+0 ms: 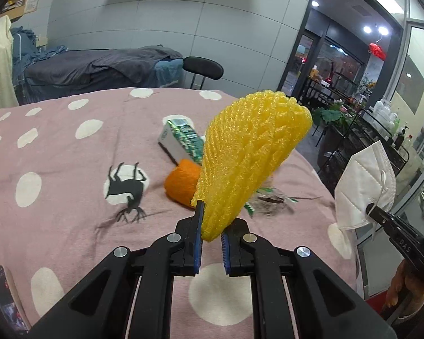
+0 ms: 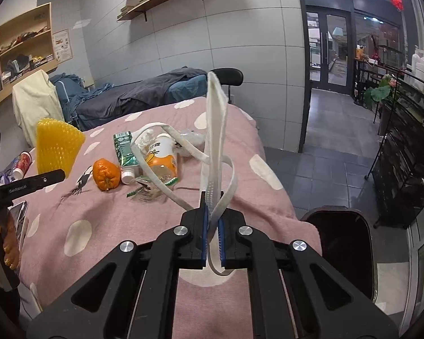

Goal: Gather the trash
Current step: 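Carry the mask toward the bin with the right tool while the left tool lifts the yellow net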

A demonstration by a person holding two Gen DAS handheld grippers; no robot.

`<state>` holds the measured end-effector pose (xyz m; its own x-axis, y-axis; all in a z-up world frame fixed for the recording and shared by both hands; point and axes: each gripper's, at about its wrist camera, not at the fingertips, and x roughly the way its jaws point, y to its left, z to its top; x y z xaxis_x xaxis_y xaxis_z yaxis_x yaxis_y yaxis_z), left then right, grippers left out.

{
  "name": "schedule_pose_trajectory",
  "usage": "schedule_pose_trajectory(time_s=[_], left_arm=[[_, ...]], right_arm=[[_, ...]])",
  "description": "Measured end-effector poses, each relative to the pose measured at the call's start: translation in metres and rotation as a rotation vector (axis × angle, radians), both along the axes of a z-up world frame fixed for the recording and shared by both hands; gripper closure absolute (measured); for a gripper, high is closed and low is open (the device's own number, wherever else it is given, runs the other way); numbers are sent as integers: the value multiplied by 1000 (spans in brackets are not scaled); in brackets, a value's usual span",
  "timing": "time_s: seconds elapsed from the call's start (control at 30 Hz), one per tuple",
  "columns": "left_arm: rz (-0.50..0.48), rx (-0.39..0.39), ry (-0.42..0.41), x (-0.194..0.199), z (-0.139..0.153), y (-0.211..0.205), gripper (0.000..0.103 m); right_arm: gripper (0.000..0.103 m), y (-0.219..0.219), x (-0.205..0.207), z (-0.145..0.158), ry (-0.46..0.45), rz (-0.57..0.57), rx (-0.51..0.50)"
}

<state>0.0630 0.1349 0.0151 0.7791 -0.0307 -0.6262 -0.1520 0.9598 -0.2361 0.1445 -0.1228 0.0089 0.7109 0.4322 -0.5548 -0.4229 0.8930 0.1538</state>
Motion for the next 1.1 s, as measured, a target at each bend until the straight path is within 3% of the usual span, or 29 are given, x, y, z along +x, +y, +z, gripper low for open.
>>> schedule_pose_trajectory(time_s=[0.47, 0.83, 1.1], left_arm=[[-292, -15, -1, 45, -5, -103, 92], [-481, -14, 31, 69, -11, -174, 92], [-545, -11, 49, 71, -15, -200, 92]], right_arm=[[99, -107, 7, -22, 59, -268, 30], [99, -147, 42, -103, 261, -393, -12], [99, -156, 64, -154, 394, -430, -26]])
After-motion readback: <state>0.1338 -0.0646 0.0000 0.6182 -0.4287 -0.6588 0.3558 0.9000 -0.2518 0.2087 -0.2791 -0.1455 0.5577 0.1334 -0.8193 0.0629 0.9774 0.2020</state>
